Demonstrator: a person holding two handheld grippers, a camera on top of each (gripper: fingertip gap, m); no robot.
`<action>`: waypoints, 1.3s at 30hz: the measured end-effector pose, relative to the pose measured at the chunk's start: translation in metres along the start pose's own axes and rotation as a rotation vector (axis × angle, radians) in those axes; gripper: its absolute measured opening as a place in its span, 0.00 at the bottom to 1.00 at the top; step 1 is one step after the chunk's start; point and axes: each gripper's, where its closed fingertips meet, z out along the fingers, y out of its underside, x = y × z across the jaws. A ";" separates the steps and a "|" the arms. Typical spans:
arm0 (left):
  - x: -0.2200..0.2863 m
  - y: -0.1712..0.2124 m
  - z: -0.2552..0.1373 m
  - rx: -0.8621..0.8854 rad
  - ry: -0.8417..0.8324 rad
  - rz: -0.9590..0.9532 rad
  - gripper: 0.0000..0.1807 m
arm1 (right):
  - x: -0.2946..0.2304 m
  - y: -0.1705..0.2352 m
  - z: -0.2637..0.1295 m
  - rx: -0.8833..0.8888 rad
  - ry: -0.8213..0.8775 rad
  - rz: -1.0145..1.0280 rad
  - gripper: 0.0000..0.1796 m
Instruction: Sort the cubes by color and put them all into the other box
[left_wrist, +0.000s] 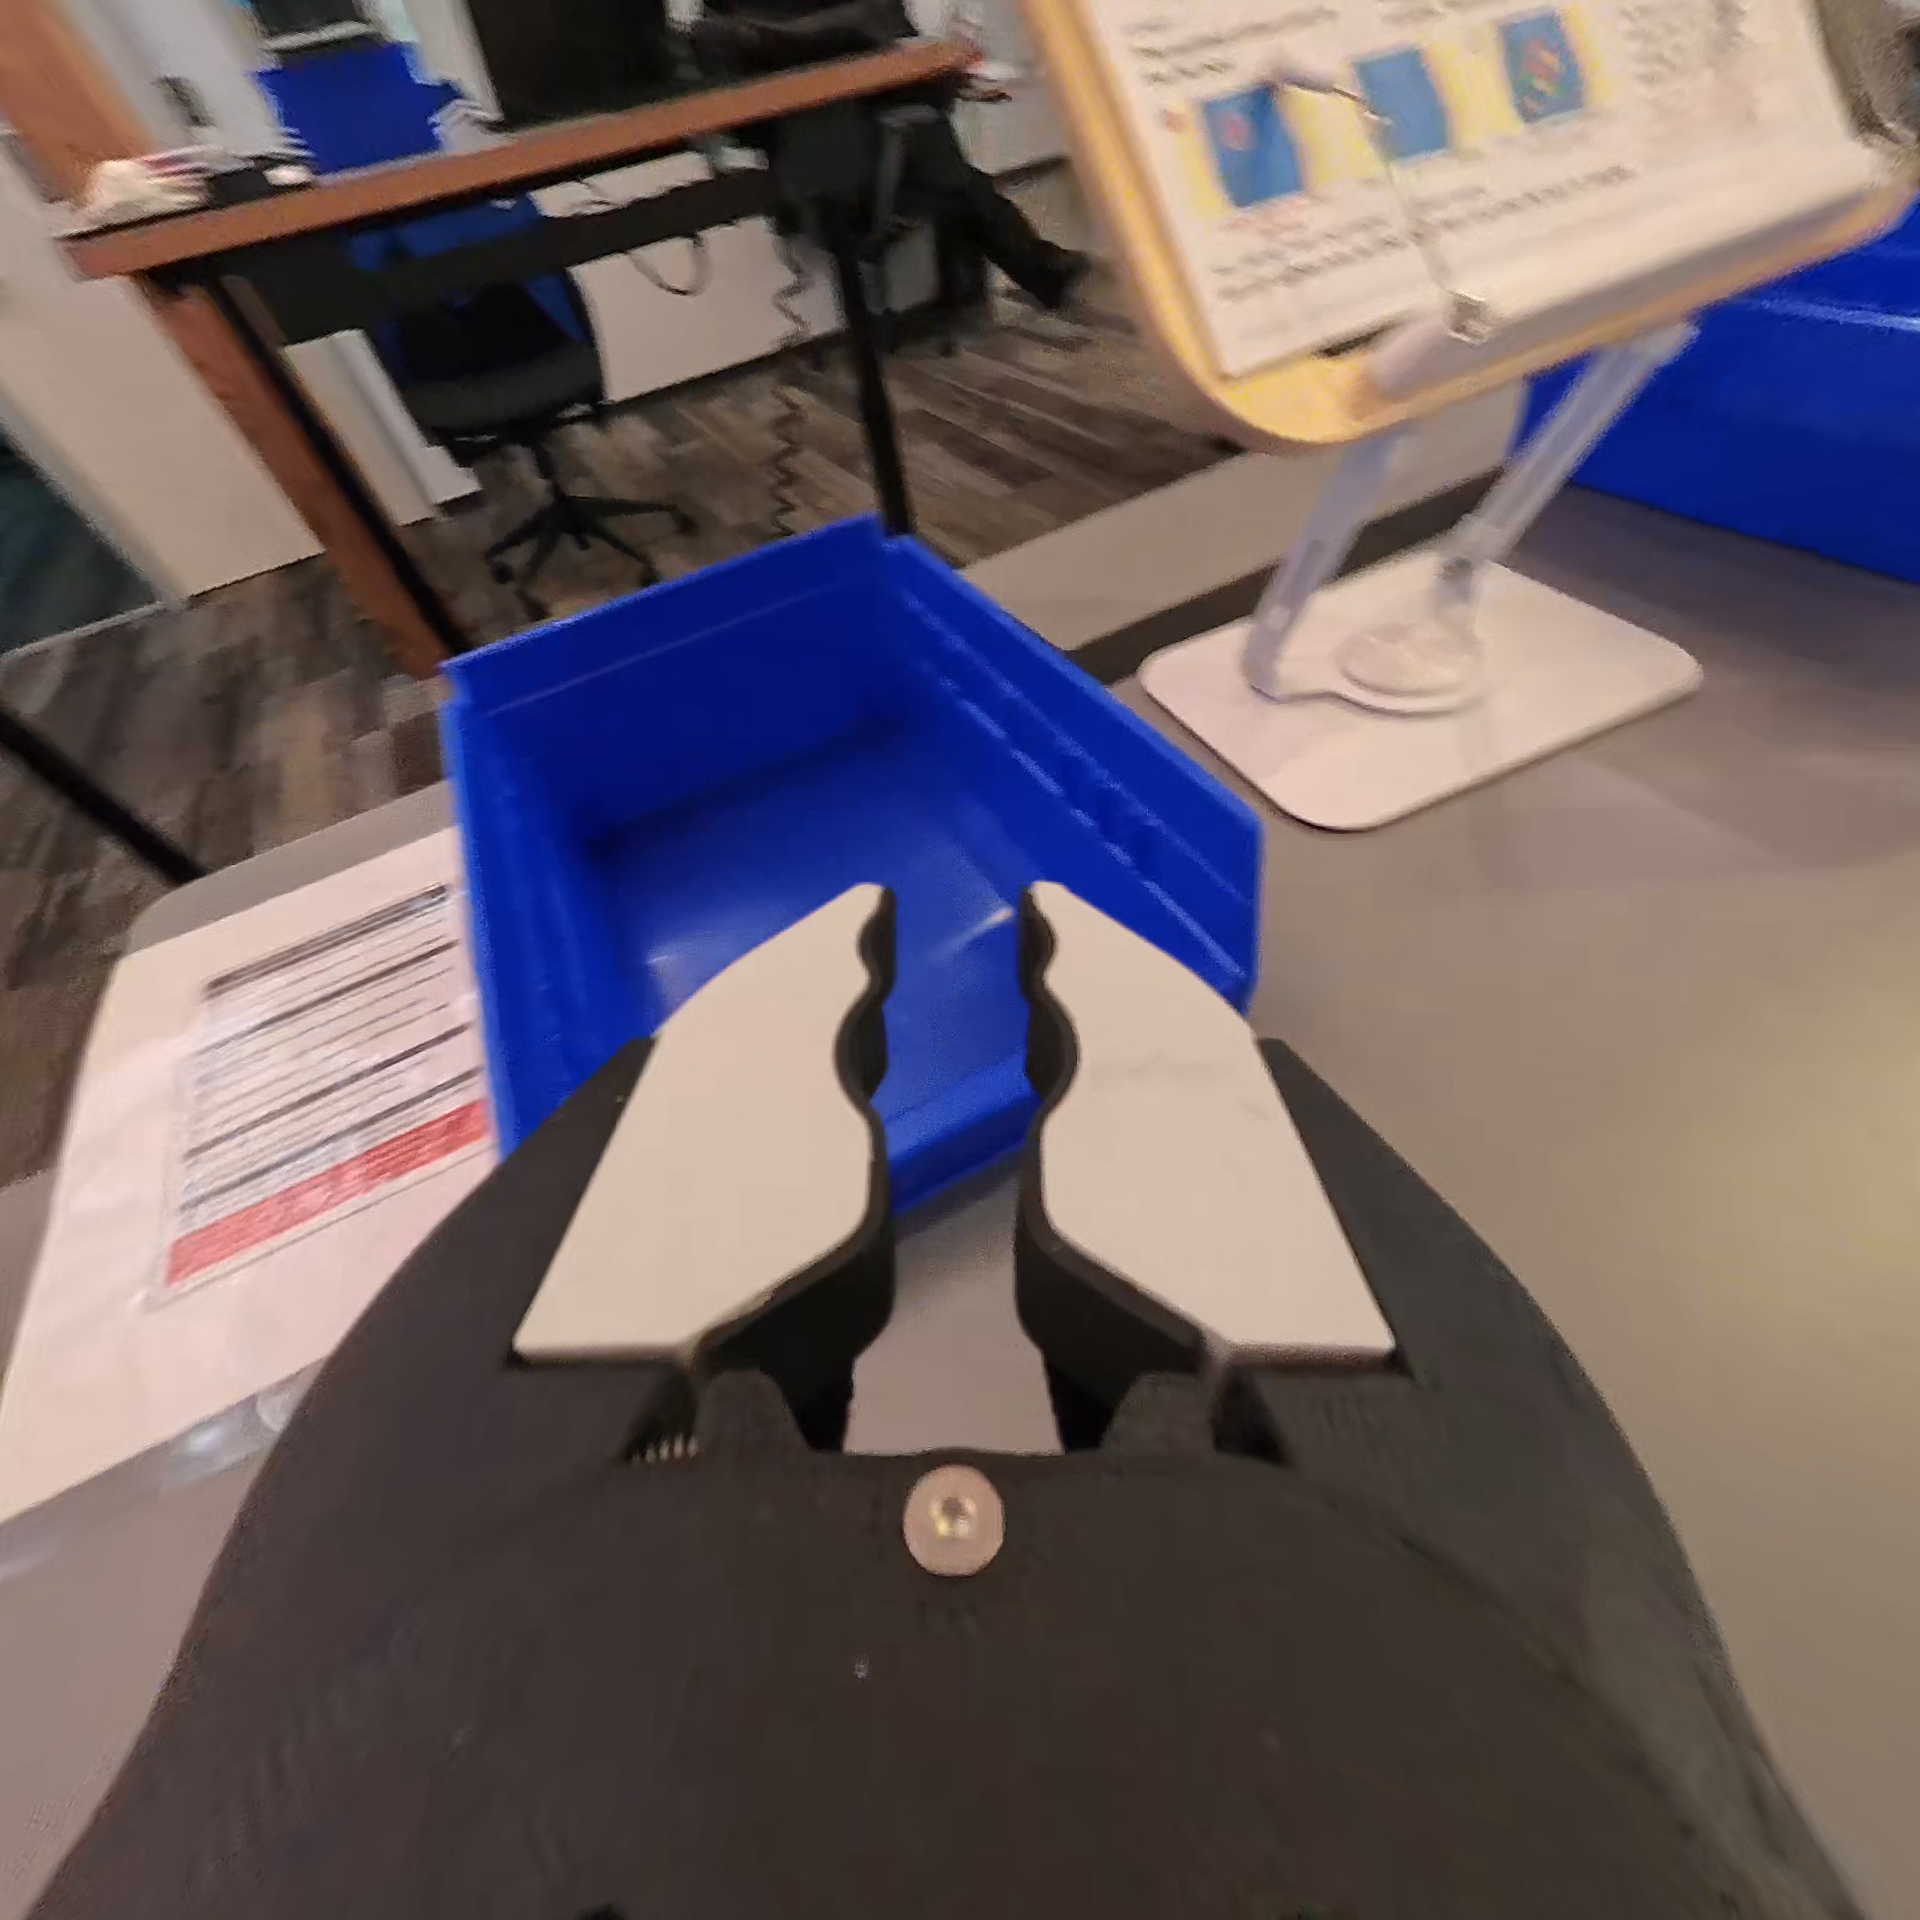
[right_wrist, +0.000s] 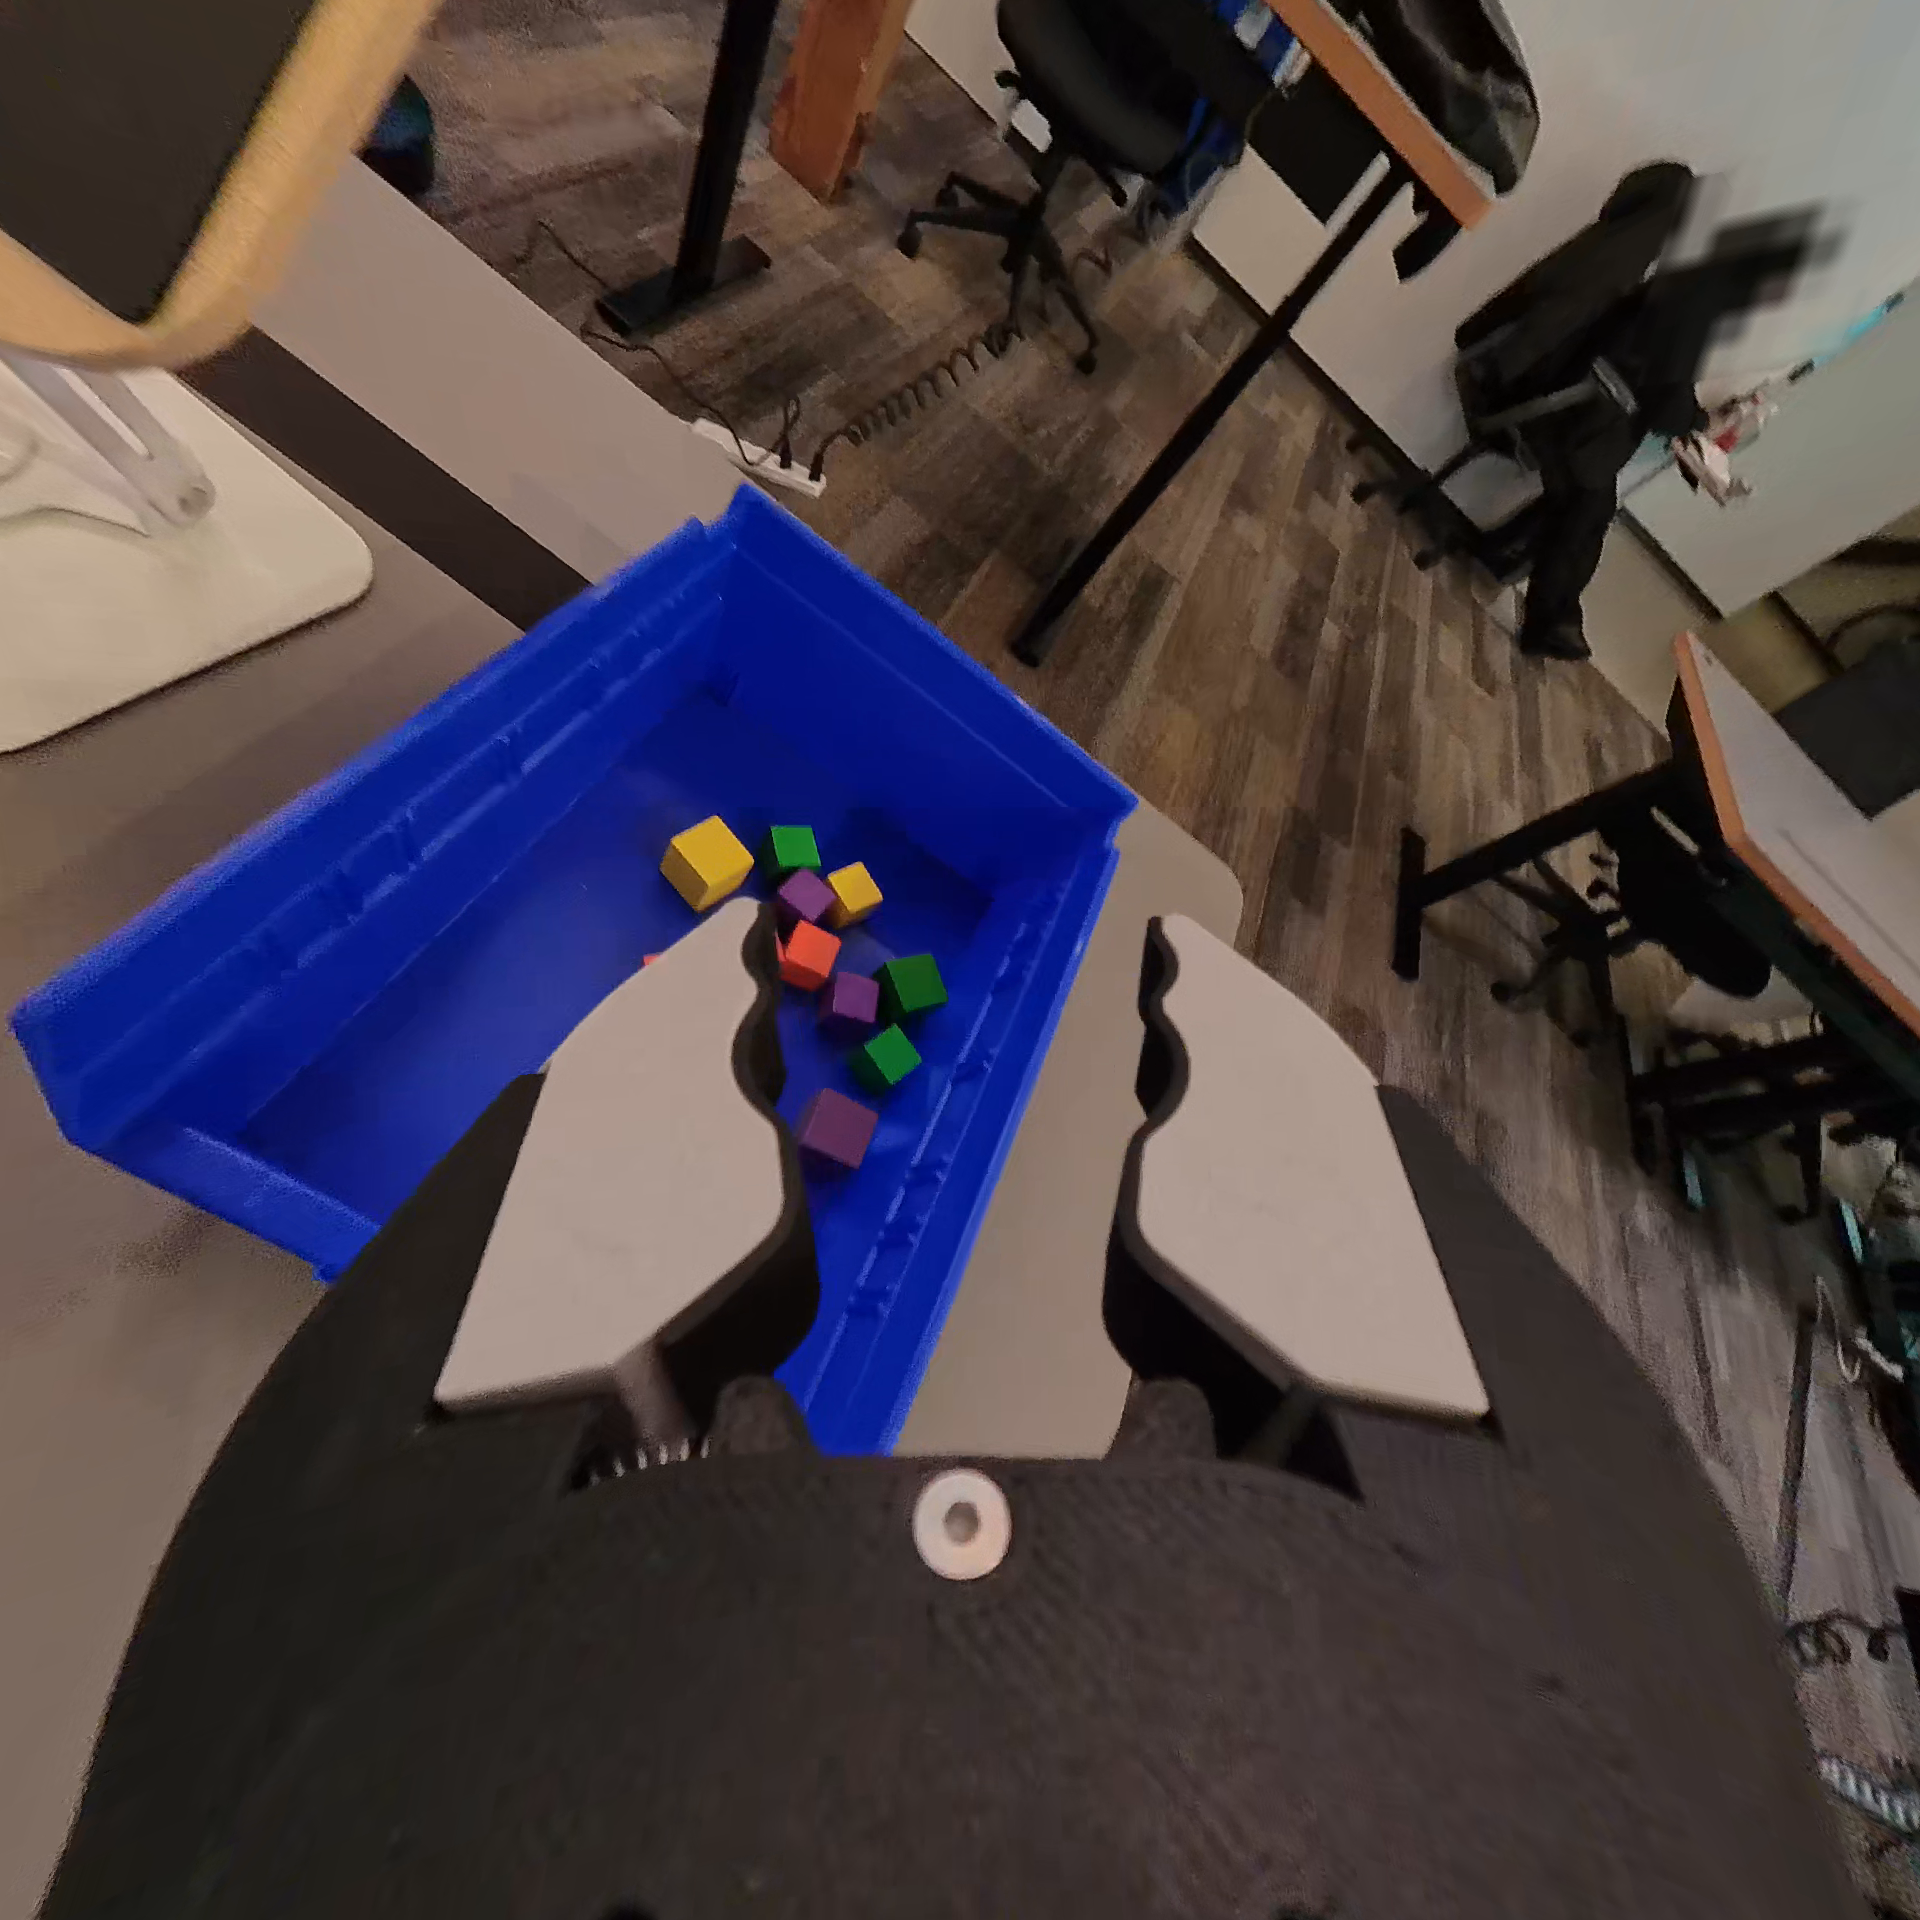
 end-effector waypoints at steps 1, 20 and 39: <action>-0.013 0.000 -0.002 0.015 -0.043 -0.028 0.17 | 0.002 0.008 0.000 -0.014 0.008 0.016 0.39; -0.120 0.101 0.046 -0.291 -0.306 -0.353 0.39 | -0.046 0.118 0.036 -0.181 -0.121 0.298 0.38; -0.104 0.100 0.058 -0.256 -0.164 -0.467 0.02 | -0.003 0.127 0.025 -0.165 0.093 0.334 0.42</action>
